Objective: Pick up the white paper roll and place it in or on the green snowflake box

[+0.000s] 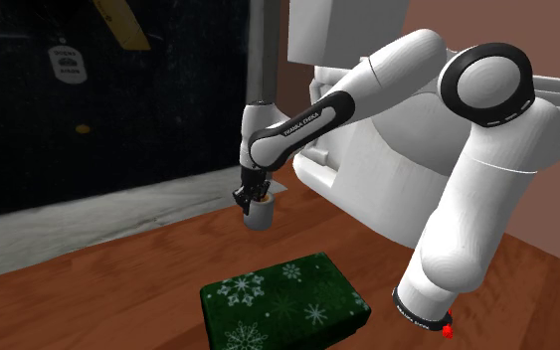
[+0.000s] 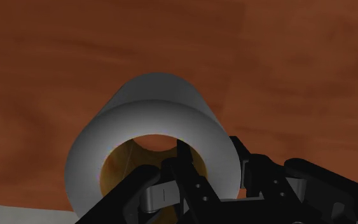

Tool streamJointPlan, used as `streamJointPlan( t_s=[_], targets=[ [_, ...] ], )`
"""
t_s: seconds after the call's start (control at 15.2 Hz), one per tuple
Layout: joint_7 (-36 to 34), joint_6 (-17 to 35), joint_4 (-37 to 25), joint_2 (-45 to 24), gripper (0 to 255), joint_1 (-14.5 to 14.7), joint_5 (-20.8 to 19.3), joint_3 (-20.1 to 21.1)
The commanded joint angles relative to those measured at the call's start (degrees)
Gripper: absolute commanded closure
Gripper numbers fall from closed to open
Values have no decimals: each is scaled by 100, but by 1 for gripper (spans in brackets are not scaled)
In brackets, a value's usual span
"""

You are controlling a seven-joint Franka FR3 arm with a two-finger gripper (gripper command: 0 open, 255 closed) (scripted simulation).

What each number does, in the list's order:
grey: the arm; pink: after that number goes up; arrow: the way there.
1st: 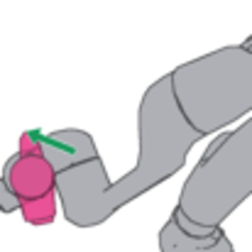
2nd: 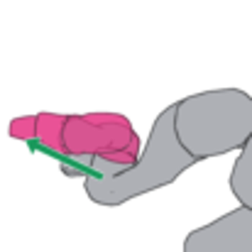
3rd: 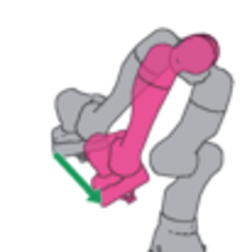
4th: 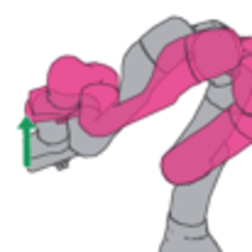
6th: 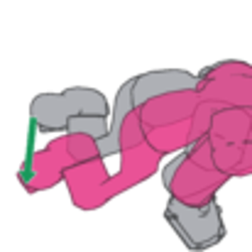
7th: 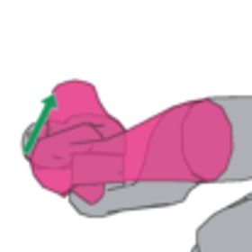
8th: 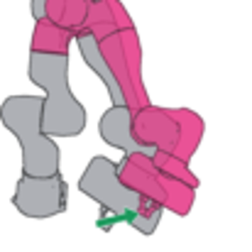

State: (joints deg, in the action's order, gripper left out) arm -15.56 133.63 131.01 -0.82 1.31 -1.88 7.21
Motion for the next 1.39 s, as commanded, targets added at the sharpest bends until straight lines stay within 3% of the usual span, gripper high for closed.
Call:
streamJointPlan(
  t_s=[0.0, 1.32],
  targets=[
    [0, 1, -2, 1, 255, 0, 0, 0],
    [115, -1454, -778, 688, 255, 0, 130, -13]
  ],
)
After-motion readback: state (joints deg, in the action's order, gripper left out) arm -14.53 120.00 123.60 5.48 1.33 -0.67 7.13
